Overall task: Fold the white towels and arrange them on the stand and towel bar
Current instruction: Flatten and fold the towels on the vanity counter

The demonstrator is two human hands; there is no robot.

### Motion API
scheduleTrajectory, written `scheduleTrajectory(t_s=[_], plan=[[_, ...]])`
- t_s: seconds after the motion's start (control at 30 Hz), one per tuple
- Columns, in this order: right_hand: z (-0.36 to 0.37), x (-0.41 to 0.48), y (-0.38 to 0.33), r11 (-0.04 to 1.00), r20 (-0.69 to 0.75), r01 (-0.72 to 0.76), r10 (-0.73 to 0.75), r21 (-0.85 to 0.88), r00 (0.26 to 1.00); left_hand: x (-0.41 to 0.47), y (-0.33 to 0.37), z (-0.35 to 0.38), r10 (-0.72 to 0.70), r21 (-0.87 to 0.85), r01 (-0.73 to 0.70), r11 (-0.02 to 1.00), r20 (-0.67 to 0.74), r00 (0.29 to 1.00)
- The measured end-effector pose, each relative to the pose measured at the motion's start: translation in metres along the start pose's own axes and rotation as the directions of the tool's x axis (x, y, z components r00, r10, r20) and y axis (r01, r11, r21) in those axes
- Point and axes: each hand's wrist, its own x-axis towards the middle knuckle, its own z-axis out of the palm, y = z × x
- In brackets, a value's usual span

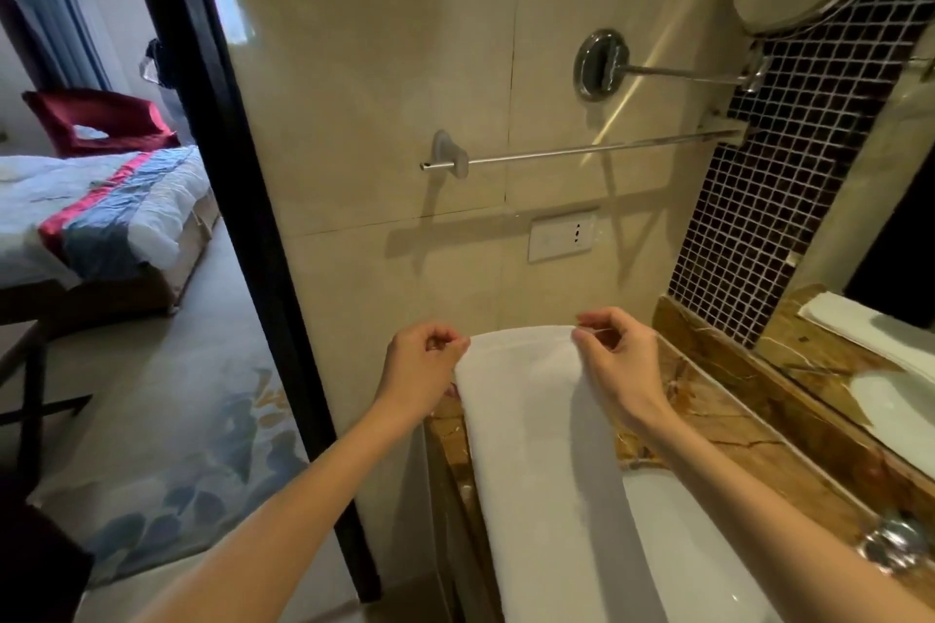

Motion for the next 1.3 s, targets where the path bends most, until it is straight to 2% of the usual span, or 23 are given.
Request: scheduleTrajectory(t_s=[0.1, 0.23, 0.4, 0.5, 0.57, 0.67, 0.8, 1.07, 1.3], plan=[[0.019, 0.022, 0.021, 0.996, 0.022, -0.059, 0.058, 0.066, 0.998, 0.023, -0.015, 0.004, -0.030, 0.002, 0.030, 1.000, 0.006, 1.000], [0.045, 0.036, 0.051, 0.984, 0.039, -0.160, 0.158, 0.071, 0.987, 0.044, -0.047, 0.015, -0.083, 0.025, 0.083, 0.996, 0.012, 0.996], [0.066, 0.041, 0.099, 0.967, 0.073, -0.256, 0.256, -0.006, 0.964, 0.078, -0.102, 0.035, -0.120, 0.088, 0.116, 0.989, 0.039, 0.992], [0.074, 0.042, 0.129, 0.953, 0.067, -0.299, 0.302, -0.052, 0.951, 0.098, -0.138, 0.053, -0.141, 0.204, 0.118, 0.972, 0.100, 0.985], [0.079, 0.040, 0.148, 0.947, 0.069, -0.307, 0.313, -0.092, 0.947, 0.103, -0.161, 0.066, -0.194, 0.295, 0.144, 0.945, 0.148, 0.970], [0.087, 0.037, 0.177, 0.944, 0.113, -0.314, 0.324, -0.099, 0.939, 0.111, -0.191, 0.083, -0.252, 0.313, 0.185, 0.932, 0.190, 0.949], [0.098, 0.036, 0.217, 0.932, 0.199, -0.330, 0.355, -0.147, 0.914, 0.121, -0.221, 0.099, -0.279, 0.391, 0.204, 0.897, 0.145, 0.949], [0.122, 0.039, 0.266, 0.890, 0.202, -0.412, 0.447, -0.193, 0.871, 0.131, -0.253, 0.113, -0.326, 0.445, 0.222, 0.868, 0.171, 0.930], [0.132, 0.049, 0.285, 0.863, 0.176, -0.431, 0.483, -0.265, 0.858, 0.142, -0.266, 0.124, -0.383, 0.566, 0.248, 0.786, 0.131, 0.914]])
